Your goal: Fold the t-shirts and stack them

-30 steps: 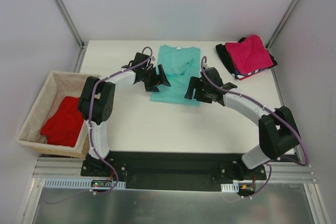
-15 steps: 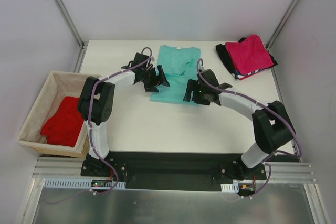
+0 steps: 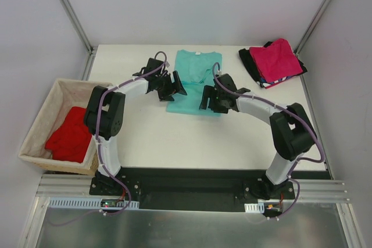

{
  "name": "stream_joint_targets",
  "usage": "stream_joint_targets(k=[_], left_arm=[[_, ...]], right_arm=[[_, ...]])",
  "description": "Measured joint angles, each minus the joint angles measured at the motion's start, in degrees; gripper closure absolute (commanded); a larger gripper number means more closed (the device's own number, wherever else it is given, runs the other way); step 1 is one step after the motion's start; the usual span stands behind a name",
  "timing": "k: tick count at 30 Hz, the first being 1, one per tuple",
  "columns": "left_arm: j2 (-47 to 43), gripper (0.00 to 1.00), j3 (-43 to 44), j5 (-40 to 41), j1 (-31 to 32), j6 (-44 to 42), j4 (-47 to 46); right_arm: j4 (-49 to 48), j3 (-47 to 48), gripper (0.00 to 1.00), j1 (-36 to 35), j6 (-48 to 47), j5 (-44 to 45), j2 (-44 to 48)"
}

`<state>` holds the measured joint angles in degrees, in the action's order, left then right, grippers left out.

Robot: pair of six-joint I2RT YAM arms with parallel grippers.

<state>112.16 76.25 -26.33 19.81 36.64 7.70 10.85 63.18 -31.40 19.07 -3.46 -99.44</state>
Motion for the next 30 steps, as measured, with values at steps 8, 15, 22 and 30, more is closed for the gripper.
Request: stream_joint_targets(k=[8, 15, 22, 30], left_arm=[[0.0, 0.23, -0.3, 0.2, -0.3, 0.0, 0.0], [-0.8, 0.24, -1.3, 1.2, -0.4, 0.0, 0.1], [-2.8, 0.23, -2.1, 1.3, -0.4, 0.3, 0.0], [-5.0, 0.23, -1.3, 0.3, -0.3, 1.5, -0.3]], right_arm=[[-0.9, 2.4, 0.23, 0.0, 0.0, -0.3, -3.0], [-3.1, 4.0, 0.23, 0.8, 0.3, -0.8, -7.6], [-5.1, 3.3, 0.23, 1.2, 0.5, -1.4, -7.6], [-7.2, 1.3, 0.23, 1.3, 0.5, -1.3, -6.4]])
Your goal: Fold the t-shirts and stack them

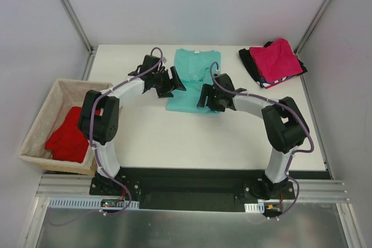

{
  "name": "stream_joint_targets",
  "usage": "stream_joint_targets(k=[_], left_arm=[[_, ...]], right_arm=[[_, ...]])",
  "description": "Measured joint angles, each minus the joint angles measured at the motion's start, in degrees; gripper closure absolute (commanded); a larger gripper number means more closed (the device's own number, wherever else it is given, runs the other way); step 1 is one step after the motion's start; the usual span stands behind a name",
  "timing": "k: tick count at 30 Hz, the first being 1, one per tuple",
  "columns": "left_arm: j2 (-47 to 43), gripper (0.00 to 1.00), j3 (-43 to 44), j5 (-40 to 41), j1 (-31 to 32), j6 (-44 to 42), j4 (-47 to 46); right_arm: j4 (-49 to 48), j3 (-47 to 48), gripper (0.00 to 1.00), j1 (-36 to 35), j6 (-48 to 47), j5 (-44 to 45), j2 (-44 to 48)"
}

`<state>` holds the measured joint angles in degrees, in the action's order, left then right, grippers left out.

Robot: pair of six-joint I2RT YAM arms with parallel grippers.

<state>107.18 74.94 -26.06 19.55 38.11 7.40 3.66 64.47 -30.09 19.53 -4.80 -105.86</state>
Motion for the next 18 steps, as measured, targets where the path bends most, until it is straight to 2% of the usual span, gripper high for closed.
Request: stream_joint_targets(k=[9, 18], left_arm=[[0.0, 0.23, -0.3, -0.5, 0.0, 0.9, -0.3], [0.0, 0.24, -4.6, -0.5, 0.4, 1.6, -1.0]], right_arm=[[0.1, -1.2, 0.23, 0.1, 0.0, 0.1, 1.0], [0.2, -1.2, 0.23, 0.1, 0.0, 0.1, 1.0]])
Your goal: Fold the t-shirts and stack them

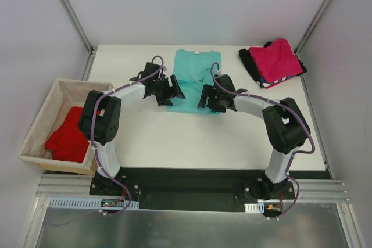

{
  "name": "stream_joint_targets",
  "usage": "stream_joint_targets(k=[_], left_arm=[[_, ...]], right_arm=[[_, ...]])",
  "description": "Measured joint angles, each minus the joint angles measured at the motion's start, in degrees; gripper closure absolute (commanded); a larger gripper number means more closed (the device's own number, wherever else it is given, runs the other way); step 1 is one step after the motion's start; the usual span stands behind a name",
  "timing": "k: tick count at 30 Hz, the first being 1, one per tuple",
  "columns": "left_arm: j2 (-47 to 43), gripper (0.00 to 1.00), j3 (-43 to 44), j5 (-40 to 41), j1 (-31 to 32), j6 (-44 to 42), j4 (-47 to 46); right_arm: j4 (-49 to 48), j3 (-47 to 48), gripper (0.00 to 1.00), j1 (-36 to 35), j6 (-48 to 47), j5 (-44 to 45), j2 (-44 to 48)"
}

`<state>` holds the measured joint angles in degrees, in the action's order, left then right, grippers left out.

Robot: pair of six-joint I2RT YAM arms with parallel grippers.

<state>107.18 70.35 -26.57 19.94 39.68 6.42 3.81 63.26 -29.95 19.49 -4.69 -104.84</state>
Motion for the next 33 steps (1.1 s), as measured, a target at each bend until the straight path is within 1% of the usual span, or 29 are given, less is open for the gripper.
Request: stream_joint_targets(k=[12, 18, 27, 33], left_arm=[[0.1, 0.25, -2.8, -0.3, 0.7, 0.2, -0.1], [2.2, 0.25, -3.6, -0.6, 0.7, 0.7, -1.7], [2.1, 0.25, -6.4, -2.1, 0.7, 2.1, -6.7], [0.1, 0.25, -10.3, -2.1, 1.2, 3.0, -10.2]], right_arm=[[0.1, 0.0, 0.23, 0.0, 0.0, 0.0, 0.0], [0.3, -0.6, 0.23, 0.1, -0.1, 0.1, 0.6], [0.0, -5.3, 0.23, 0.1, 0.0, 0.2, 4.3], [-0.7, -9.0, 0.23, -1.0, 0.0, 0.1, 7.3]])
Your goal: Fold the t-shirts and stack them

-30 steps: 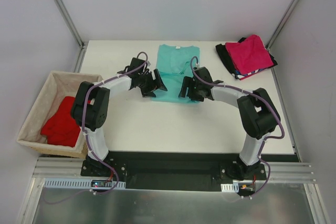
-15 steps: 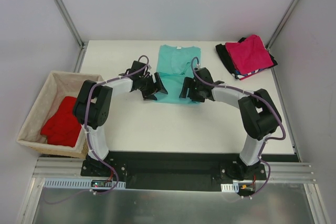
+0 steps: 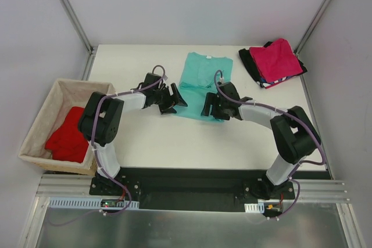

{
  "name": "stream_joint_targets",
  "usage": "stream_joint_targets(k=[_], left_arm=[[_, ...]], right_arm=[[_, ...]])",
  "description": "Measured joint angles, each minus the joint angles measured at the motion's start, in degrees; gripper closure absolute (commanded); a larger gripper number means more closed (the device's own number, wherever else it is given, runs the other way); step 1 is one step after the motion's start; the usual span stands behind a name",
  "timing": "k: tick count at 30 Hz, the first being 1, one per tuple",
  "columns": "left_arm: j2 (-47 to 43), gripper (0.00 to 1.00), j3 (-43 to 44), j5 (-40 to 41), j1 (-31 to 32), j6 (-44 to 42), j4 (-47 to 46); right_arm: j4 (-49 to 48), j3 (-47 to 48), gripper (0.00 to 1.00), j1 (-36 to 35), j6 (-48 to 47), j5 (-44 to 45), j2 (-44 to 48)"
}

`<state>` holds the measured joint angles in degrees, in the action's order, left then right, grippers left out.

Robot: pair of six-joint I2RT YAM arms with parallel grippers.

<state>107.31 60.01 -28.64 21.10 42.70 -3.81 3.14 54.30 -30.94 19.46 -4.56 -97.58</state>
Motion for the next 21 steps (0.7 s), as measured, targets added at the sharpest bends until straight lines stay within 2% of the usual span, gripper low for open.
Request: stream_joint_targets(k=[21], left_arm=[[-18.0, 0.25, -20.3, 1.1, 2.6, 1.9, -1.1]], right_arm=[[-0.7, -1.5, 0.23, -7.1, 0.0, 0.7, 1.0]])
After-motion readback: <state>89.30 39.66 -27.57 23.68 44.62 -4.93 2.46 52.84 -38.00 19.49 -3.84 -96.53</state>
